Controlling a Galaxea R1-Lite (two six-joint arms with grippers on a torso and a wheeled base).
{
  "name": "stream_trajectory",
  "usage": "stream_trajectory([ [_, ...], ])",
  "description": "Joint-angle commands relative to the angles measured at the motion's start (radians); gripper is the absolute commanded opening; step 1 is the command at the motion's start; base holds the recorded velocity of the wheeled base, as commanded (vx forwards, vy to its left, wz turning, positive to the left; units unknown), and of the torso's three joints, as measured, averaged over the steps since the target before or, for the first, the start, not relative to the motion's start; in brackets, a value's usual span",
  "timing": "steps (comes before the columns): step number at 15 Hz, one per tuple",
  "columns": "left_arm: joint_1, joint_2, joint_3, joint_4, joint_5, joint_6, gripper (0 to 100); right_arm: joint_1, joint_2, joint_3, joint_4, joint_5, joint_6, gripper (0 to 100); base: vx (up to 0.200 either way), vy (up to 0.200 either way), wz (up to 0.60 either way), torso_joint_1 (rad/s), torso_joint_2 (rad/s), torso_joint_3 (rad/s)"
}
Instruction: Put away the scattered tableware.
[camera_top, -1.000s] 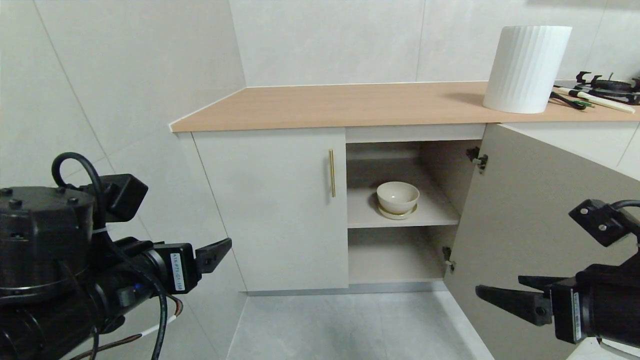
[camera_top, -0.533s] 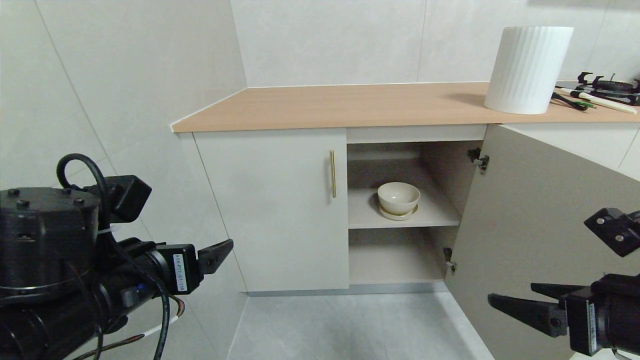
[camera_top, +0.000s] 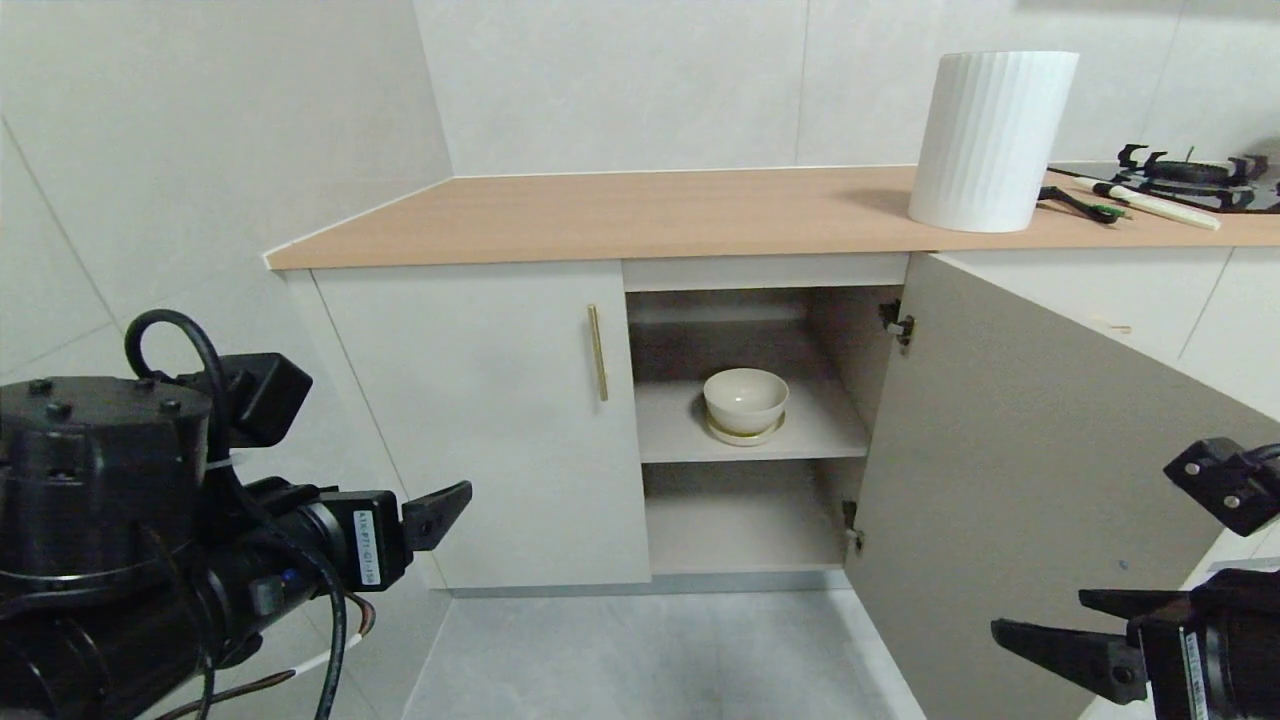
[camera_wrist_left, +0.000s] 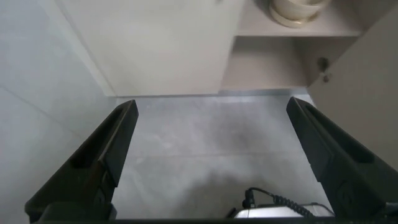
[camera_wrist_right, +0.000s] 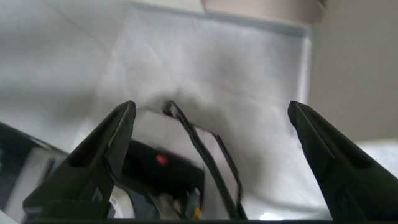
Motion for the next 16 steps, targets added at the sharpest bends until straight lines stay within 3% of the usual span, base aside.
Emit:
stream_trajectory([
  [1,0.0,0.006,0.0,-0.001,0.001,-0.001,100,0.0,-0.002,-0.005,0.012,0.001,-0.009,100,0.0,-0.2,0.0,-0.007,0.0,0.002],
  [3,0.0,0.006,0.0,-0.001,0.0,-0.001,100,0.0,-0.002,-0.011,0.04,0.001,-0.01,100,0.0,-0.2,0.0,0.007,0.01,0.005],
  [5,0.0,0.006,0.0,-0.001,0.0,-0.001,100,-0.004,-0.021,-0.049,0.15,-0.002,-0.033,100,0.0,-0.2,0.0,0.002,0.0,0.002],
  [9,0.0,0.012,0.0,-0.003,-0.002,-0.001,100,-0.072,-0.027,-0.181,0.403,-0.013,-0.047,100,0.0,0.0,0.0,0.0,0.0,0.0],
  [10,0.0,0.012,0.0,-0.003,0.0,-0.001,100,-0.098,-0.022,-0.198,0.43,-0.024,-0.049,100,0.0,0.0,0.0,0.0,0.0,0.0],
  [12,0.0,0.014,0.0,-0.003,-0.002,-0.001,100,-0.223,0.016,-0.22,0.485,-0.156,-0.129,100,0.0,0.0,0.0,0.0,0.0,0.0],
  [16,0.0,0.014,0.0,-0.003,-0.002,-0.001,100,-0.366,0.042,-0.233,0.479,-0.182,-0.188,100,0.0,0.0,0.0,0.0,0.0,0.0],
])
